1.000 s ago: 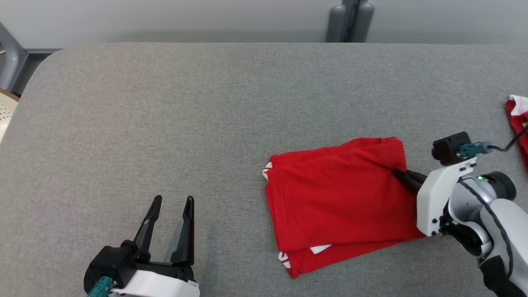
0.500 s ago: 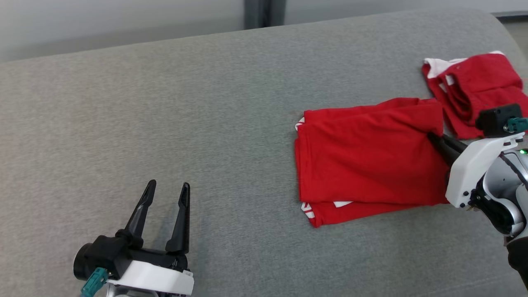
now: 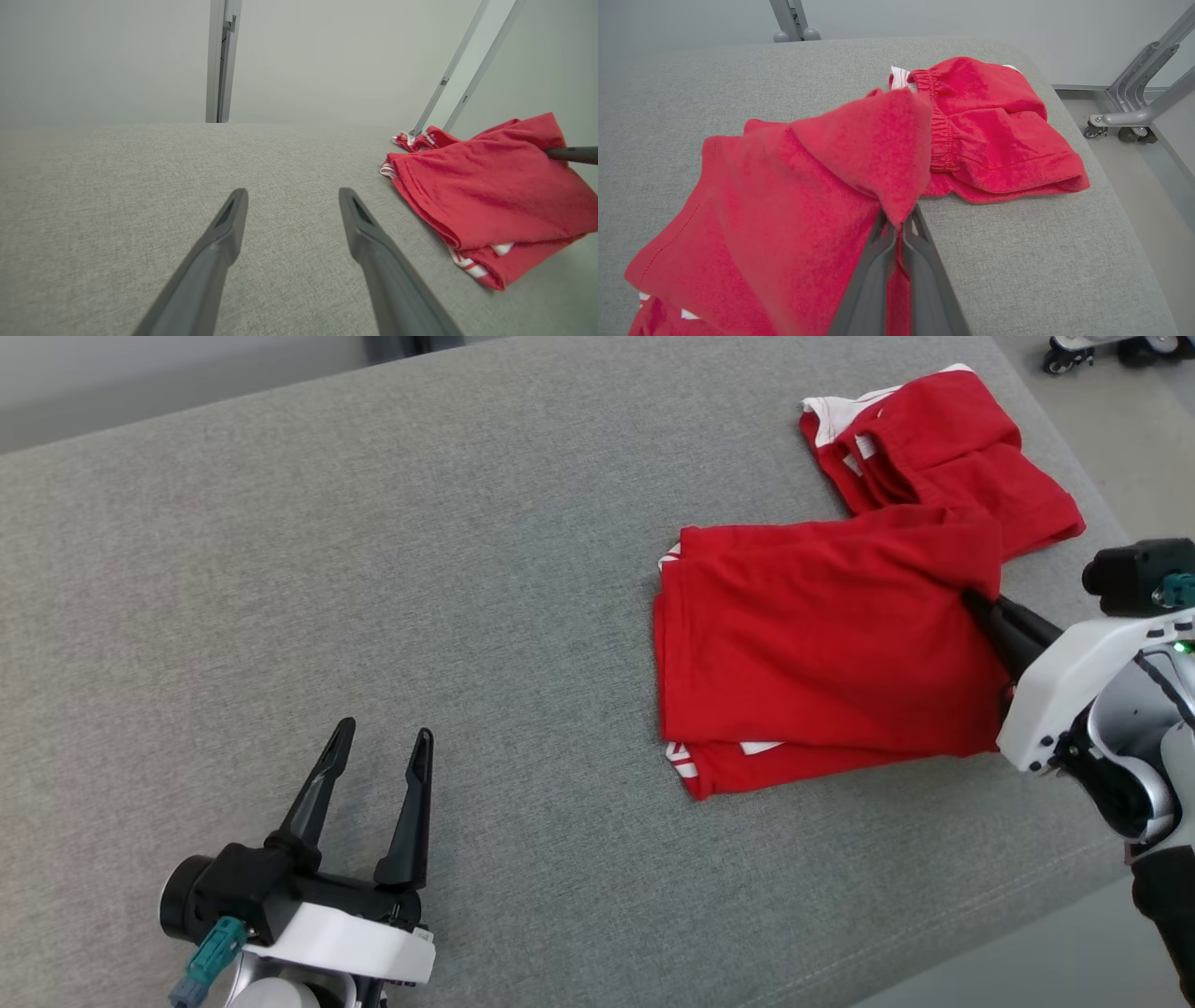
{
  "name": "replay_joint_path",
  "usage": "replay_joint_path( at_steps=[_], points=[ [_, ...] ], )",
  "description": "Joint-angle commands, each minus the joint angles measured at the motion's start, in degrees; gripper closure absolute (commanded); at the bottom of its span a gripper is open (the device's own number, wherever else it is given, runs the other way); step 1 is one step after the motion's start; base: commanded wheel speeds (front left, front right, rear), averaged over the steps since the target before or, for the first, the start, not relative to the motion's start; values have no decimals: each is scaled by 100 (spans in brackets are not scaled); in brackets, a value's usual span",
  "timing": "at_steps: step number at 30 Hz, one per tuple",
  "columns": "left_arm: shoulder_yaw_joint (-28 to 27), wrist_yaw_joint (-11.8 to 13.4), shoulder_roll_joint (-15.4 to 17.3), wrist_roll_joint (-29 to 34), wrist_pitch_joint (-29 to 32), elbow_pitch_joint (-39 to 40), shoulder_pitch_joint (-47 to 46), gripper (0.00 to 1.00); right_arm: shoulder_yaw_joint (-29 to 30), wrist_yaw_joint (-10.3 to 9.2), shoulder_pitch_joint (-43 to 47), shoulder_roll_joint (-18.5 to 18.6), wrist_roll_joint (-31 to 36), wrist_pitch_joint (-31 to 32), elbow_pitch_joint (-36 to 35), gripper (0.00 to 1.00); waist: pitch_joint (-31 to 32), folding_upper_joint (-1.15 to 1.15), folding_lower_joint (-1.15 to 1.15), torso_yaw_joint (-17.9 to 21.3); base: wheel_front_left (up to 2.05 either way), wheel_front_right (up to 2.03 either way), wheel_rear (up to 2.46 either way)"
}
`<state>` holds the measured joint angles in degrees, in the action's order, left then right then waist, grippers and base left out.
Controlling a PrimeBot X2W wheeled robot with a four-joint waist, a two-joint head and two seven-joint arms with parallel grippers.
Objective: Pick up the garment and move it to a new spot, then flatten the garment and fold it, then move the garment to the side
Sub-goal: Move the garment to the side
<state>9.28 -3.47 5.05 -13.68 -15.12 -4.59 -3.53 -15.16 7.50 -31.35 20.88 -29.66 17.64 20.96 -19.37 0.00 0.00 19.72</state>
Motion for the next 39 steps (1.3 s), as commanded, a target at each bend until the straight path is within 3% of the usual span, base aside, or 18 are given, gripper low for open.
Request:
replay_joint_path(
  at_steps=[1, 13, 19, 39],
  points=[
    [-11, 13, 45, -2, 1, -13, -75, 0, 59, -1, -162, 31, 48, 1, -35, 100, 25, 0, 0, -79, 0, 0, 0],
    [44, 42, -47, -122, 1, -29, -130, 0, 447, -1, -1116, 322, 291, 301, 293, 100, 82, 0, 0, -574, 0, 0, 0],
    [51, 35, -100, -165, 0, -24, -128, 0, 602, -1, -1458, 652, 522, 455, 607, 100, 81, 0, 0, -830, 0, 0, 0],
    [119, -48, -153, -27, 0, -16, -90, 0, 1326, -1, -2052, 1500, 1801, 156, 1865, 100, -239, 0, 0, -1405, 0, 0, 0]
  ],
)
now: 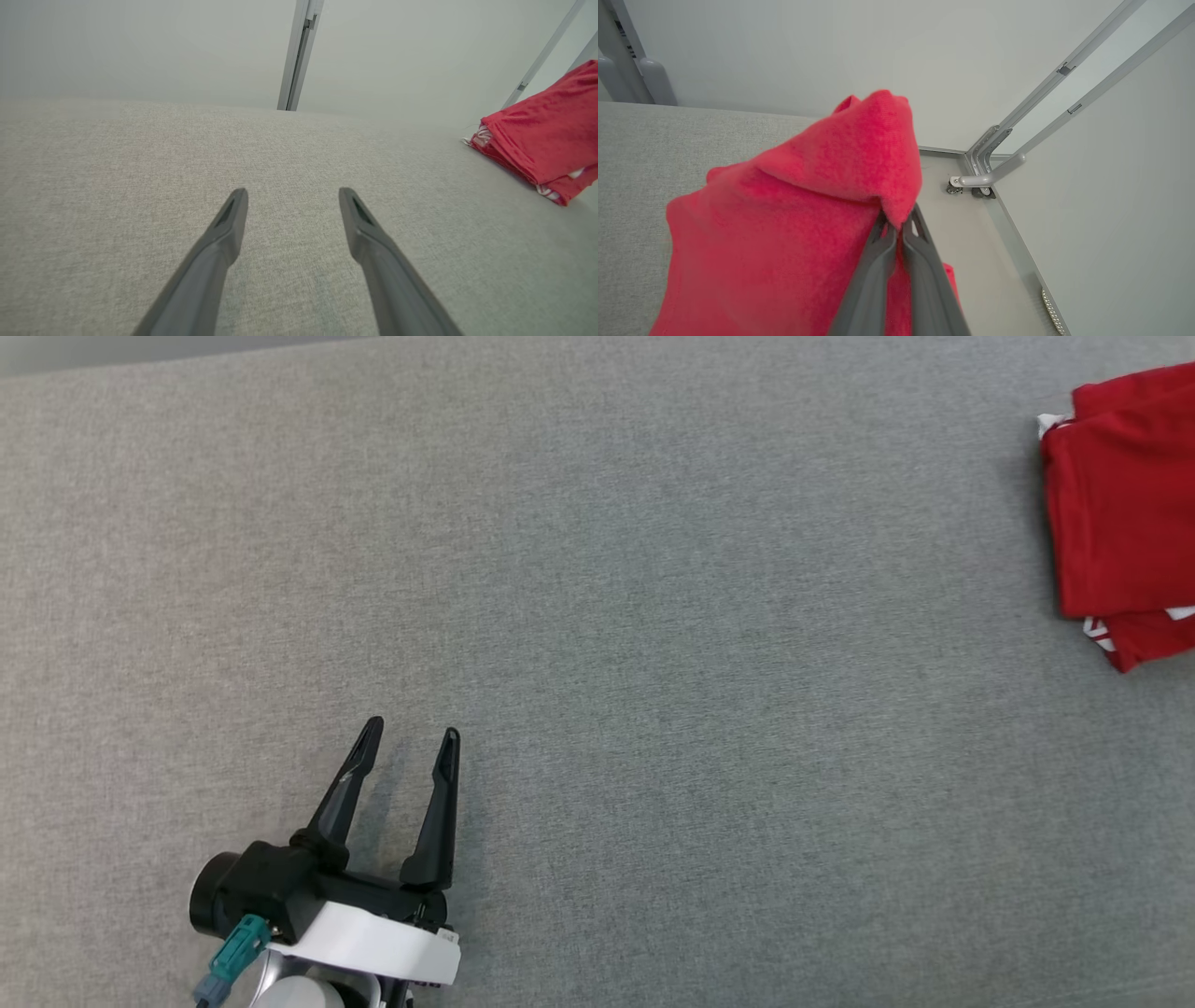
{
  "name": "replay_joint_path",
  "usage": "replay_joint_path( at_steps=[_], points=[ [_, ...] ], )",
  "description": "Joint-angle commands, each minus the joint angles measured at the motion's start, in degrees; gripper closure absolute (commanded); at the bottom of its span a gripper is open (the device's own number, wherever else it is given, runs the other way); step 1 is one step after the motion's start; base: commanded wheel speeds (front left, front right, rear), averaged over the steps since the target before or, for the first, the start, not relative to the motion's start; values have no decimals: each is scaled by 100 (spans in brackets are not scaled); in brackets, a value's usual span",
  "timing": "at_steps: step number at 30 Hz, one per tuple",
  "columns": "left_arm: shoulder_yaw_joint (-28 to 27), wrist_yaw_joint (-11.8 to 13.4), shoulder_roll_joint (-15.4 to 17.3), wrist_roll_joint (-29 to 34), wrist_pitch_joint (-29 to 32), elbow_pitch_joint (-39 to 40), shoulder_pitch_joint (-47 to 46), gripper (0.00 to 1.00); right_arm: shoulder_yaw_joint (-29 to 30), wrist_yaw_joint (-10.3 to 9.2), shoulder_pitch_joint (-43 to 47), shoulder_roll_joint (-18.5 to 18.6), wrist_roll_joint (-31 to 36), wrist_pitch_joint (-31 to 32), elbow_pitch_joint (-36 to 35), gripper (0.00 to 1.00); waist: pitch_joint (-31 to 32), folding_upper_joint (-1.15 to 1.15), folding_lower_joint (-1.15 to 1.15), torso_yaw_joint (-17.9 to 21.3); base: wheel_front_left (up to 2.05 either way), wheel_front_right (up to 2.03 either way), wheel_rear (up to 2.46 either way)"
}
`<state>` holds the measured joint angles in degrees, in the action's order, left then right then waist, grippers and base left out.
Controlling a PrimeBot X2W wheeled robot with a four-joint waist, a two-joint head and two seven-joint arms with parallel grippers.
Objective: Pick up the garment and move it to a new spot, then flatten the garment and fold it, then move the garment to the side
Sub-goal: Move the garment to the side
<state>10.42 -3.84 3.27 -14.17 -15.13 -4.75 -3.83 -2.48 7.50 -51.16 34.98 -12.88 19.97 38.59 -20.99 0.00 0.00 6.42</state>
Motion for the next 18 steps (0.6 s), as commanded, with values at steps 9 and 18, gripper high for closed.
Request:
replay_joint_path(
  at_steps=[9, 18],
  points=[
    [17, -41, 14, 62, 1, -15, -122, 0, 456, -1, -212, 86, 960, -395, 744, 96, -287, 0, 0, -274, 0, 0, 0],
    [8, -65, 9, 113, 1, -48, -163, 0, 1023, -1, -361, -87, 1716, -1051, 1221, 0, -412, 0, 0, -323, 0, 0, 0]
  ],
)
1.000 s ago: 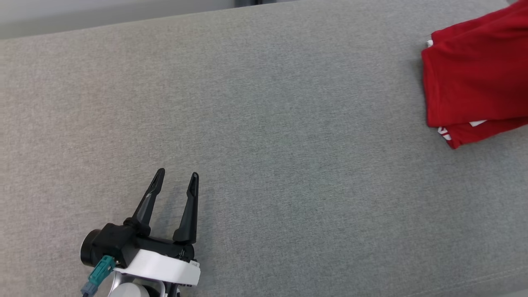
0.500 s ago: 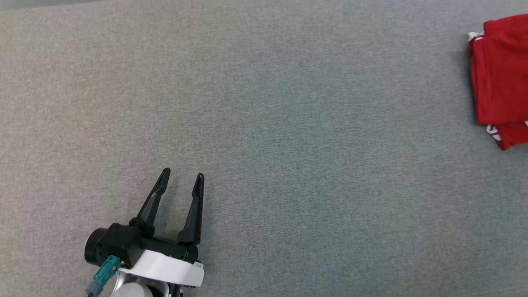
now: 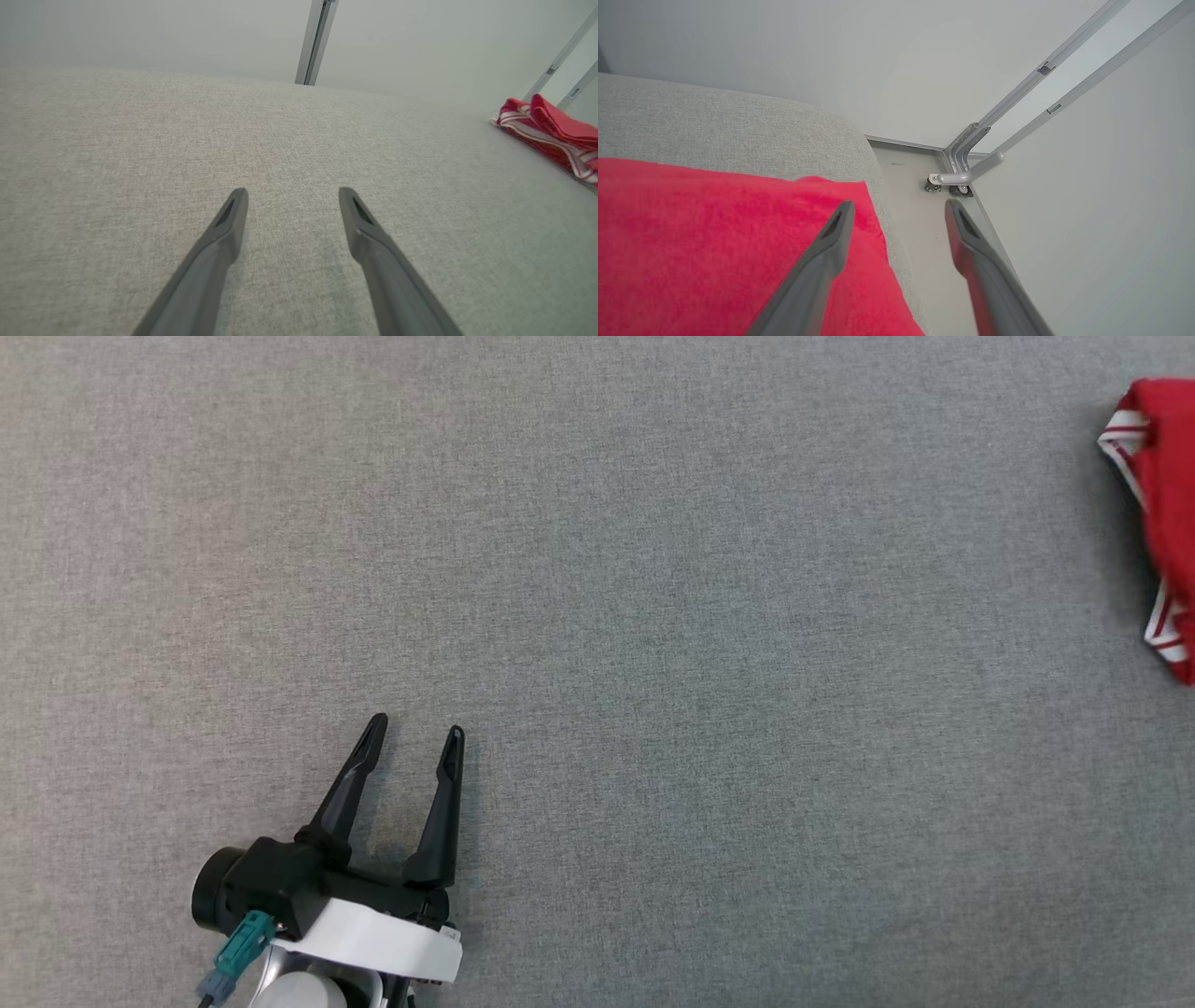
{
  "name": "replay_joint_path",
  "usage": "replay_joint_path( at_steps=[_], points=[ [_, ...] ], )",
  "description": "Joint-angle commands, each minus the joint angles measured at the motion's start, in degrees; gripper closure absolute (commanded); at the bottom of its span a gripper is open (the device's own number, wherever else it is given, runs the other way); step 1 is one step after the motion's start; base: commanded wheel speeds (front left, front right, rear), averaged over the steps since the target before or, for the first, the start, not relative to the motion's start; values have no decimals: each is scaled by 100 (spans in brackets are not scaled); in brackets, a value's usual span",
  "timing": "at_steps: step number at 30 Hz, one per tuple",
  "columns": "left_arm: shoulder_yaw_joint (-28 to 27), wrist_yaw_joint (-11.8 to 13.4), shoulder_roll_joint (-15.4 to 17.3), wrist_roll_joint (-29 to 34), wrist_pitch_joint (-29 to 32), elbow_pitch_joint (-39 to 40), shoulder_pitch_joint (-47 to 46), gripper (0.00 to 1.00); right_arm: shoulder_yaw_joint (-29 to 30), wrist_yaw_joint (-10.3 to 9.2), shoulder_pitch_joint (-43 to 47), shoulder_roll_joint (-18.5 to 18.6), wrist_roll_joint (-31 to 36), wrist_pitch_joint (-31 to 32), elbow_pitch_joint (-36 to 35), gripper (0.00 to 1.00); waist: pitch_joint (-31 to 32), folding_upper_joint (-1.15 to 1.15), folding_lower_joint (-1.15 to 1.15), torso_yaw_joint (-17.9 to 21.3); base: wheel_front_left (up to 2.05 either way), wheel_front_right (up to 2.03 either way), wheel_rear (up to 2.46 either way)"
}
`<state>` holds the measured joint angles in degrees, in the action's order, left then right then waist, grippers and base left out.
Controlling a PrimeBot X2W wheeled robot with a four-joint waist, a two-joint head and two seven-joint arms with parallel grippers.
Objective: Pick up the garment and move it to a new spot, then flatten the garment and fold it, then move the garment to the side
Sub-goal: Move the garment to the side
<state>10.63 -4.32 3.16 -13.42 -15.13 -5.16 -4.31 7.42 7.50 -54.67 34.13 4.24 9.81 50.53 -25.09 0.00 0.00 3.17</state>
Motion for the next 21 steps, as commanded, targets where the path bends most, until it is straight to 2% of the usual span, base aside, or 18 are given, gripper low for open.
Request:
replay_joint_path(
  at_steps=[1, 11, 21],
  points=[
    [-14, -19, 19, 35, 1, -7, -119, 0, 70, -1, -45, -45, 61, -91, 85, 0, -8, 0, 0, 6, 0, 0, 0],
    [-80, -17, 17, 68, 1, -38, -132, 0, 34, -1, -250, -456, 257, -614, 474, 0, 58, 0, 0, 96, 0, 0, 0],
    [-433, 82, 14, -38, 1, -16, -250, 0, -35, -1, -207, -940, -145, -1590, 545, 0, 627, 0, 0, 151, 0, 0, 0]
  ],
)
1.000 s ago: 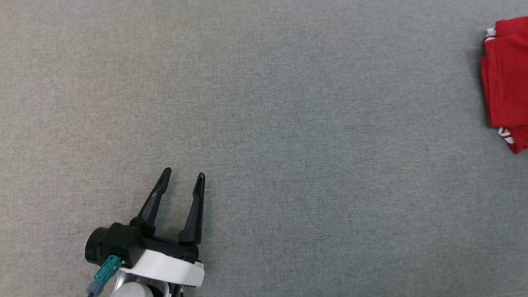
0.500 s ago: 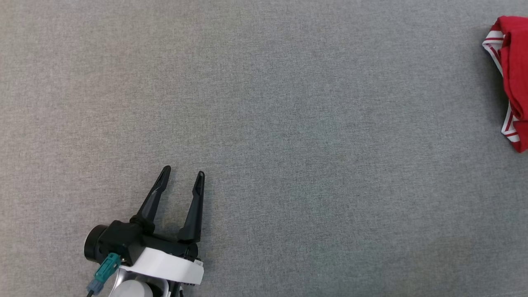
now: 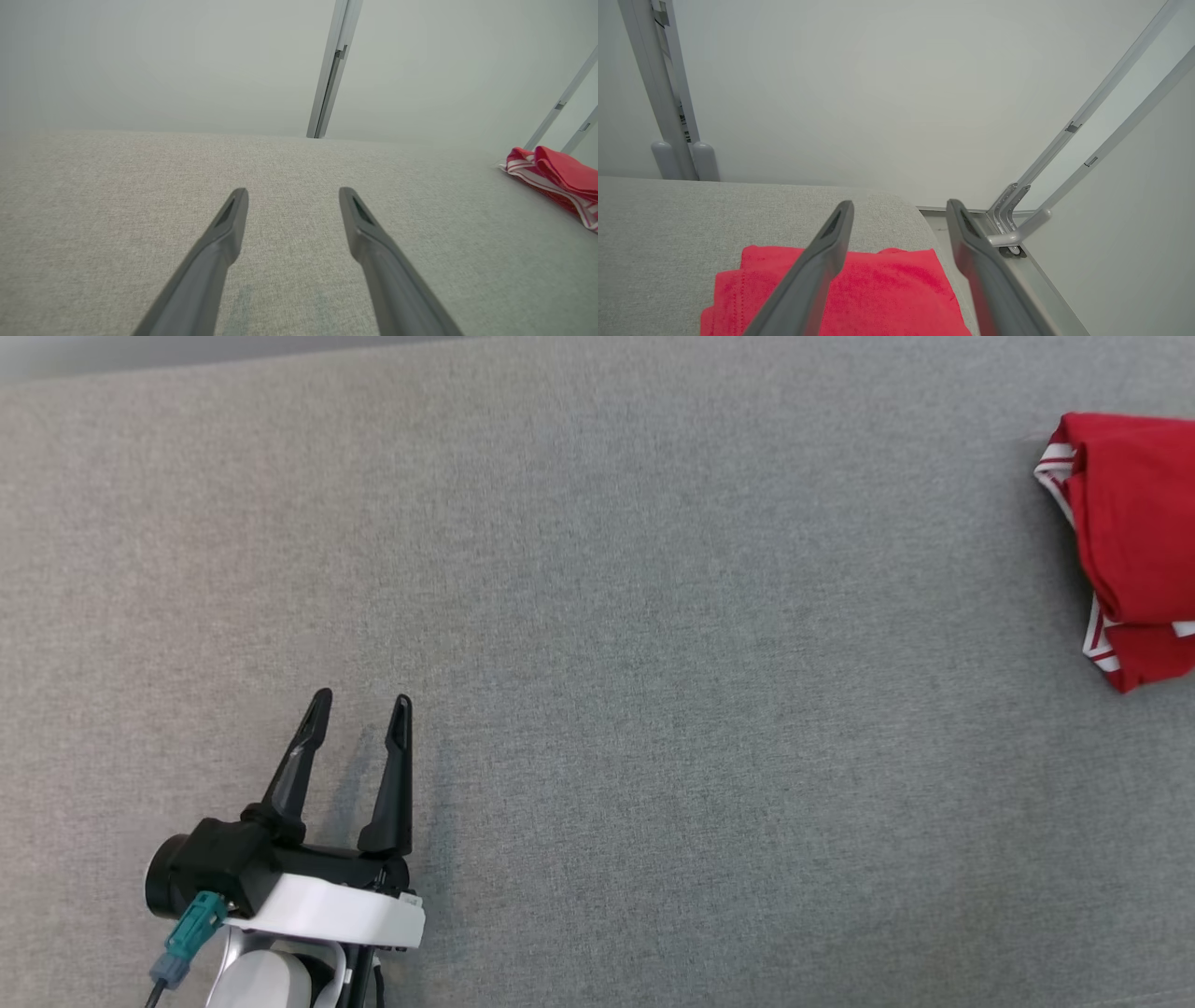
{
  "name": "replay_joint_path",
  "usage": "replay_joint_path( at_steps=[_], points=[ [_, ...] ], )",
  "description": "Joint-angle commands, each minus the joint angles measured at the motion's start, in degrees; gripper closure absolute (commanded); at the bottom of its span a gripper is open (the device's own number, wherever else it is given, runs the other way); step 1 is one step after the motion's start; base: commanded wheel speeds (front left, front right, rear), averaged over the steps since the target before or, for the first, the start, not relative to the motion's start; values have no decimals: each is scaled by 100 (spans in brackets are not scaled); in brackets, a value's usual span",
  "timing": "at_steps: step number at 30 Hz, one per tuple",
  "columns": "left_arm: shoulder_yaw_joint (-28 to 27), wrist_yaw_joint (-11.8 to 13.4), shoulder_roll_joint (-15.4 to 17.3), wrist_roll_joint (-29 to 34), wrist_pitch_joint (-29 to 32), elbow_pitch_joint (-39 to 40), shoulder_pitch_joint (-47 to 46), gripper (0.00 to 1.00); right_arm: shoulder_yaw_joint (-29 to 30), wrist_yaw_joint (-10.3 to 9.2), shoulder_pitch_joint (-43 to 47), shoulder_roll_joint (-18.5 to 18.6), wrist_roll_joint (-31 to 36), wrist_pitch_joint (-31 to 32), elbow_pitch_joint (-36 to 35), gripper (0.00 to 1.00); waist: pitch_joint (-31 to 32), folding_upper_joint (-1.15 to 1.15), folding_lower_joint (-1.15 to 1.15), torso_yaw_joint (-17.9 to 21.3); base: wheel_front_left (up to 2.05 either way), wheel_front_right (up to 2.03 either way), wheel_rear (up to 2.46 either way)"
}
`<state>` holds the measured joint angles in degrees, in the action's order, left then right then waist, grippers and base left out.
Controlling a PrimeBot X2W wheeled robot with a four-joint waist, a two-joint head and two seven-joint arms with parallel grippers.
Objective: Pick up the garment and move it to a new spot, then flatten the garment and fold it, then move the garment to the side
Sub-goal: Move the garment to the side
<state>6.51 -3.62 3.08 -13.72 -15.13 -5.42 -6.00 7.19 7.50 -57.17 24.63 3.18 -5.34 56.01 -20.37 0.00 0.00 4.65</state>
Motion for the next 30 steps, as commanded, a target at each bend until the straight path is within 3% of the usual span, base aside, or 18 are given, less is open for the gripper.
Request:
replay_joint_path(
  at_steps=[1, 13, 23, 30],
  points=[
    [-39, -3, 18, -1, 1, 9, -96, 0, -24, -1, 83, -73, -140, -185, -1, 0, 232, 0, 0, 0, 0, 0, 0],
    [-419, 343, 3, -100, 0, -223, 156, 0, -461, -1, 1048, -1035, -527, -936, -703, 0, 1067, 0, 0, -129, 0, 0, 0],
    [-455, 552, -5, -79, 1, -304, 412, 0, -514, -1, 2848, -1984, -644, -986, -2525, 0, 1425, 0, 0, -300, 0, 0, 0],
    [-355, 622, -4, -15, 1, -380, 532, 0, -781, -1, 3931, -2161, -872, -924, -3510, 0, 1514, 0, 0, -396, 0, 0, 0]
  ],
)
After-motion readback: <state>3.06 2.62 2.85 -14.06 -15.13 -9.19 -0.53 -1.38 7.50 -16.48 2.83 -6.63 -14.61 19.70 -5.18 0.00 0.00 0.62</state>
